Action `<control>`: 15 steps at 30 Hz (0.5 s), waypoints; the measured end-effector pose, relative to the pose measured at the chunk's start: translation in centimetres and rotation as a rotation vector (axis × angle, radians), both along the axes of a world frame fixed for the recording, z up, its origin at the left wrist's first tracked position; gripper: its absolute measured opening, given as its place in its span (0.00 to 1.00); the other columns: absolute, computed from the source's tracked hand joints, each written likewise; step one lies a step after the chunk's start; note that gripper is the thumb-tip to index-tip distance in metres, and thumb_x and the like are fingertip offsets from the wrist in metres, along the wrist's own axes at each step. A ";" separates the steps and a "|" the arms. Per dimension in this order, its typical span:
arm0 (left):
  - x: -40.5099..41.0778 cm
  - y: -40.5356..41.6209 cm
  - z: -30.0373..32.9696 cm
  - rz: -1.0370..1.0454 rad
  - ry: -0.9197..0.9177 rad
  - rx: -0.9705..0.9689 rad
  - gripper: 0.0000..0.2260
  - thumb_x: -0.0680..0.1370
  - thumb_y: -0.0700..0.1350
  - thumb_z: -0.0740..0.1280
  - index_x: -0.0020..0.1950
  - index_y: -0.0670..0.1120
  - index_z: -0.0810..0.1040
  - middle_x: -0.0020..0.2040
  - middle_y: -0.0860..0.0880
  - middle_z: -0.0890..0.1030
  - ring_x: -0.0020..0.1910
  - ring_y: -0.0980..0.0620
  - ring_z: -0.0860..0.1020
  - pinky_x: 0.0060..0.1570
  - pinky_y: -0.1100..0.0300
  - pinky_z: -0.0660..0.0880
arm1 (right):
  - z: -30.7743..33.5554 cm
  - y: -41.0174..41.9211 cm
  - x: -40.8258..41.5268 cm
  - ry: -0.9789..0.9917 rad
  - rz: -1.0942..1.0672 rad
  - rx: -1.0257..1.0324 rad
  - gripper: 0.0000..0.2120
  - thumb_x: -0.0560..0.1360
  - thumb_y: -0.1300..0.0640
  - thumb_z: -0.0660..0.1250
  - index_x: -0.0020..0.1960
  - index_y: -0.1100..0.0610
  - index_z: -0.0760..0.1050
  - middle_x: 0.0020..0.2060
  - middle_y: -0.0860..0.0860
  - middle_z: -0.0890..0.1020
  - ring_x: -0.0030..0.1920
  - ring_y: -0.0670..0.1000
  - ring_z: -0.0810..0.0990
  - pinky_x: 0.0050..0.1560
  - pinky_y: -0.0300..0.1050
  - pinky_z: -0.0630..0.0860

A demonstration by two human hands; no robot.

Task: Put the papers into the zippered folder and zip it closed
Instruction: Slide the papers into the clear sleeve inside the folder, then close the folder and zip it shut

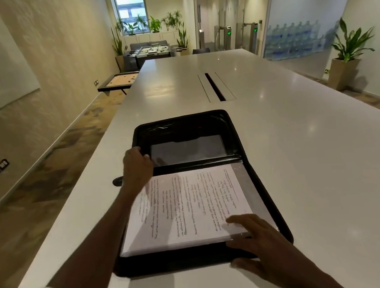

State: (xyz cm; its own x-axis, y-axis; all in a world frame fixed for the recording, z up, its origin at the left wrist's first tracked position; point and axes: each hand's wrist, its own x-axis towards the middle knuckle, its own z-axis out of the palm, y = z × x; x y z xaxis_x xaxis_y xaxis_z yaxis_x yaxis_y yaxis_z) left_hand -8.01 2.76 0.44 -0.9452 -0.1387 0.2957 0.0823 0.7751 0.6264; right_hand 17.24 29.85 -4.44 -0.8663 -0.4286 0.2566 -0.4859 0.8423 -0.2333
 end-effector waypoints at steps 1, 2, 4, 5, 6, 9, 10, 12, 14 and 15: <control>-1.3 -0.9 0.0 0.031 -0.033 -0.012 0.14 0.78 0.38 0.60 0.61 0.32 0.72 0.59 0.33 0.75 0.60 0.36 0.73 0.59 0.47 0.69 | -0.2 0.0 0.1 0.038 0.002 -0.028 0.16 0.74 0.36 0.63 0.56 0.41 0.80 0.67 0.45 0.73 0.69 0.47 0.71 0.59 0.45 0.80; -2.4 -1.6 -0.1 0.057 -0.080 -0.015 0.15 0.78 0.37 0.60 0.63 0.31 0.70 0.62 0.32 0.74 0.62 0.35 0.72 0.61 0.47 0.68 | -0.4 0.0 0.3 0.065 0.003 -0.054 0.15 0.74 0.36 0.63 0.53 0.42 0.81 0.63 0.44 0.75 0.65 0.46 0.74 0.56 0.43 0.82; -4.0 -2.6 -0.5 0.094 -0.193 -0.004 0.17 0.79 0.38 0.59 0.66 0.31 0.68 0.65 0.32 0.72 0.64 0.34 0.71 0.61 0.47 0.68 | -0.8 -0.1 0.6 0.088 -0.006 -0.090 0.13 0.74 0.37 0.64 0.50 0.42 0.82 0.57 0.43 0.77 0.59 0.44 0.77 0.52 0.41 0.82; -4.6 -3.0 -0.7 0.111 -0.238 0.036 0.18 0.79 0.39 0.59 0.66 0.31 0.67 0.65 0.32 0.72 0.64 0.33 0.72 0.60 0.48 0.69 | -1.0 -0.1 0.7 0.092 -0.015 -0.103 0.12 0.74 0.38 0.65 0.49 0.42 0.82 0.55 0.43 0.78 0.57 0.44 0.77 0.51 0.40 0.82; -5.2 -3.2 -0.9 0.126 -0.272 0.092 0.19 0.80 0.40 0.59 0.67 0.31 0.66 0.65 0.32 0.72 0.63 0.33 0.72 0.58 0.48 0.70 | -1.3 -0.1 0.8 0.096 -0.027 -0.114 0.12 0.73 0.38 0.65 0.49 0.42 0.83 0.53 0.43 0.79 0.56 0.44 0.78 0.51 0.40 0.82; -6.8 -3.9 -1.3 0.113 -0.332 0.241 0.16 0.79 0.42 0.63 0.59 0.30 0.73 0.56 0.34 0.78 0.57 0.35 0.77 0.47 0.52 0.71 | -1.5 -0.2 1.0 0.102 -0.062 -0.114 0.11 0.73 0.39 0.65 0.48 0.41 0.83 0.51 0.42 0.80 0.55 0.43 0.78 0.52 0.36 0.79; -7.1 -4.2 -1.5 0.102 -0.340 0.288 0.13 0.79 0.42 0.64 0.54 0.31 0.76 0.49 0.36 0.79 0.52 0.36 0.78 0.43 0.53 0.70 | -1.5 -0.2 1.1 0.102 -0.075 -0.109 0.11 0.72 0.39 0.66 0.48 0.41 0.83 0.51 0.42 0.80 0.54 0.43 0.77 0.53 0.35 0.77; -7.1 -4.9 -1.9 0.080 -0.332 0.393 0.10 0.77 0.41 0.68 0.51 0.34 0.80 0.42 0.39 0.80 0.47 0.39 0.80 0.41 0.55 0.72 | -1.6 0.0 1.0 0.099 -0.097 -0.102 0.09 0.71 0.40 0.70 0.48 0.41 0.83 0.51 0.42 0.79 0.54 0.42 0.76 0.53 0.34 0.75; -6.7 -5.6 -2.2 0.063 -0.317 0.461 0.11 0.76 0.41 0.70 0.57 0.40 0.82 0.45 0.40 0.82 0.45 0.41 0.81 0.40 0.57 0.75 | -1.7 0.5 1.0 0.090 -0.120 -0.116 0.09 0.69 0.43 0.74 0.48 0.42 0.83 0.52 0.42 0.79 0.55 0.42 0.75 0.52 0.35 0.76; -6.5 -6.0 -2.2 0.065 -0.313 0.487 0.11 0.75 0.41 0.70 0.57 0.42 0.82 0.44 0.41 0.82 0.42 0.43 0.82 0.37 0.58 0.75 | -1.6 0.8 0.9 0.089 -0.135 -0.120 0.09 0.70 0.44 0.75 0.49 0.42 0.83 0.53 0.42 0.78 0.55 0.43 0.75 0.53 0.36 0.75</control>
